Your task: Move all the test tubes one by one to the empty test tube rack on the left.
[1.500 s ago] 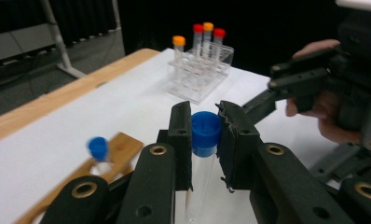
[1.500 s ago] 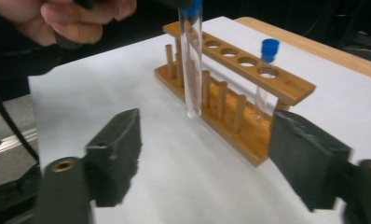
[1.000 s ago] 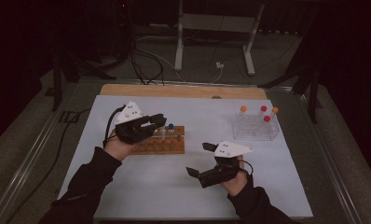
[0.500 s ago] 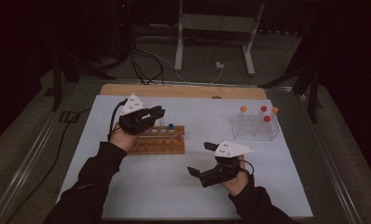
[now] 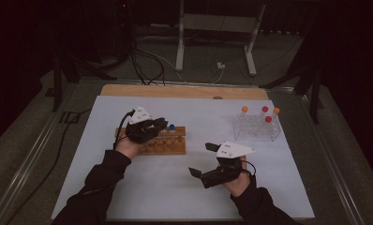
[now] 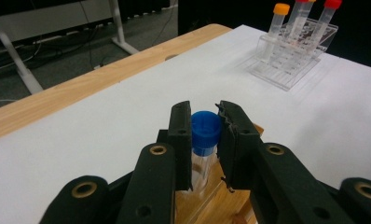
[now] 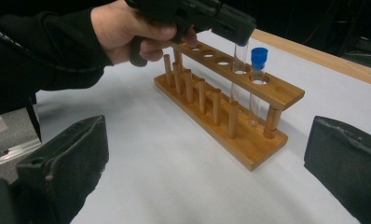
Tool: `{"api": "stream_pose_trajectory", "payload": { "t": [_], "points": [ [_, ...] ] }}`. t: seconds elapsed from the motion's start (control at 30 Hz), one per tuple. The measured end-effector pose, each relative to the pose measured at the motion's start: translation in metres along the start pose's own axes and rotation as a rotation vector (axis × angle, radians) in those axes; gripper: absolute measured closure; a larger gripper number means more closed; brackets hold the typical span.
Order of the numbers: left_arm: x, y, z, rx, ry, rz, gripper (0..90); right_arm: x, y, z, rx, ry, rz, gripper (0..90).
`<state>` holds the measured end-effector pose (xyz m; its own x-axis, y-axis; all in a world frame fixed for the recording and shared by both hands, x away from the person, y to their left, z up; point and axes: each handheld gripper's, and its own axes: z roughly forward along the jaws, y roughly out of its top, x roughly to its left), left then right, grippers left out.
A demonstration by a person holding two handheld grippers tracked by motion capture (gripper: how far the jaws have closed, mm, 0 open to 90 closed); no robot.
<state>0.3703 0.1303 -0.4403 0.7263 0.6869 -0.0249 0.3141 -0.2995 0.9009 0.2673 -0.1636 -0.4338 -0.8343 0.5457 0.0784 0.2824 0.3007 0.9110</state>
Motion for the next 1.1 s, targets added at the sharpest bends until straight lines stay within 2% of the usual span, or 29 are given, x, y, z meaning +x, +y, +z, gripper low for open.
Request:
{"api": "stream_pose_trajectory", "payload": {
  "t": [0.33, 0.4, 0.67, 0.7, 0.77, 0.87, 0.93, 1.1],
  "points": [
    [-0.001, -0.008, 0.006, 0.038, 0.009, 0.005, 77.1, 0.000, 0.000, 0.001, 0.004, 0.003, 0.000, 0.0],
    [-0.001, -0.009, 0.007, 0.033, 0.010, 0.001, 77.1, 0.000, 0.000, 0.001, 0.004, 0.002, 0.002, 0.0],
    [0.001, -0.008, 0.006, 0.050, -0.011, 0.006, 75.9, 0.000, 0.000, 0.000, 0.000, 0.004, 0.002, 0.0],
    [0.002, -0.008, 0.006, 0.048, -0.018, -0.003, 75.7, 0.000, 0.000, 0.000, -0.001, 0.002, 0.001, 0.0],
    [0.002, -0.007, 0.003, 0.041, -0.033, -0.027, 71.1, -0.002, 0.000, -0.001, -0.005, 0.004, 0.008, 0.0],
    [0.002, -0.004, -0.005, 0.009, -0.045, -0.023, 63.4, -0.002, 0.001, -0.003, -0.010, -0.003, 0.000, 0.0],
    [0.002, -0.002, -0.013, -0.027, -0.080, -0.035, 61.3, -0.005, 0.003, -0.005, -0.016, -0.010, 0.001, 0.0],
    [-0.003, 0.002, -0.031, -0.062, -0.103, -0.019, 48.3, -0.013, 0.009, -0.017, -0.055, -0.043, 0.009, 0.0]
  ]
}}
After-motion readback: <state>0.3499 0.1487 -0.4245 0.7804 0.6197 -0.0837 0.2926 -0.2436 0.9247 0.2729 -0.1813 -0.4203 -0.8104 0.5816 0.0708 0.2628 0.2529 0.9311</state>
